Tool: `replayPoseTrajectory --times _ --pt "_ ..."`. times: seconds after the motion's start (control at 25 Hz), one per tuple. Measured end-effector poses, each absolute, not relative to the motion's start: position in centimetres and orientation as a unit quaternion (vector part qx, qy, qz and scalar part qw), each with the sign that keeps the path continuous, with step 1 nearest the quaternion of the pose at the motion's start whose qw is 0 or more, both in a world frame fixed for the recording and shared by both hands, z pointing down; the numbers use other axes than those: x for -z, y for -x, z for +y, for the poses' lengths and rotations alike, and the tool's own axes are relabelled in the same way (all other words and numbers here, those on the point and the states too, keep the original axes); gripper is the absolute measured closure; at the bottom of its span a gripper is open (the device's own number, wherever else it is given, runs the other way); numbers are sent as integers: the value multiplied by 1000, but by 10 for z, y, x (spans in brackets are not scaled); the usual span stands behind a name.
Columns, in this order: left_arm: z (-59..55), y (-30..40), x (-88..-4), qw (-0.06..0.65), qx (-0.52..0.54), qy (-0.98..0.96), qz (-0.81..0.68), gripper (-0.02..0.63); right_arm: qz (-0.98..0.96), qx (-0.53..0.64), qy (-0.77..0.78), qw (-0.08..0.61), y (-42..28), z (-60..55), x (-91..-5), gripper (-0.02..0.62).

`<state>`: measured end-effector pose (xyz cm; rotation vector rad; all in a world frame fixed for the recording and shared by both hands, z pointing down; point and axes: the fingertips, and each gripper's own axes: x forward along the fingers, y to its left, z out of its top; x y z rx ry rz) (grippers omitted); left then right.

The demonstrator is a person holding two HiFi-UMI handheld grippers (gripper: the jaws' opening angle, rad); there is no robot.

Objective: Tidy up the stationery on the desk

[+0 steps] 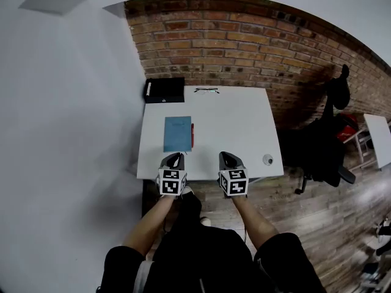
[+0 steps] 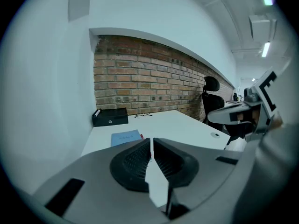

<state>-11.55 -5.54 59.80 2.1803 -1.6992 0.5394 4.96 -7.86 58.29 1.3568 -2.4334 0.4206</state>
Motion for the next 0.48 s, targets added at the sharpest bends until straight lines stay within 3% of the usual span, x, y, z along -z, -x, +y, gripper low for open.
replayPoseTrajectory --times 0.48 --pt "-17 112 -597 158 -194 -760 -599 574 -853 -152 -474 157 -57 -48 -580 574"
